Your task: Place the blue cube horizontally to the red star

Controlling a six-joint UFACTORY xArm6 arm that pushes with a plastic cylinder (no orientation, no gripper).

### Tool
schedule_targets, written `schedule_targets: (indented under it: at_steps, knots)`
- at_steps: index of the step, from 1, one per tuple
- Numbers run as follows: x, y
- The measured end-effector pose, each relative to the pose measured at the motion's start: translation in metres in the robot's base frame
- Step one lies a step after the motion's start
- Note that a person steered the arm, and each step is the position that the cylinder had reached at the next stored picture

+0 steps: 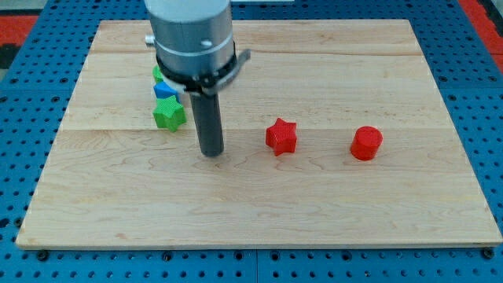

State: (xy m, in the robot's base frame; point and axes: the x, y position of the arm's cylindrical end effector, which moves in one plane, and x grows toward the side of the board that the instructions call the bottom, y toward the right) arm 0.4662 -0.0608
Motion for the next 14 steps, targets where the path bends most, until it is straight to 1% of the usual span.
schedule_targets:
  at_steps: [1, 2, 3, 4, 5, 6, 7, 8, 9, 10, 11, 12, 13, 14]
  knots:
    - [-0.041, 0.047]
    - [-0.118, 0.034]
    - [-0.18, 0.043]
    - [-0.17, -0.019]
    - [-0.131, -0.033]
    - [-0.113, -0.025]
    - [-0.103, 0.019]
    - [-0.065, 0.025]
    - [-0.055, 0.004]
    - [-0.071, 0.01]
    - [-0.076, 0.062]
    - [-0.054, 0.06]
    - [-0.022, 0.025]
    - [-0.021, 0.009]
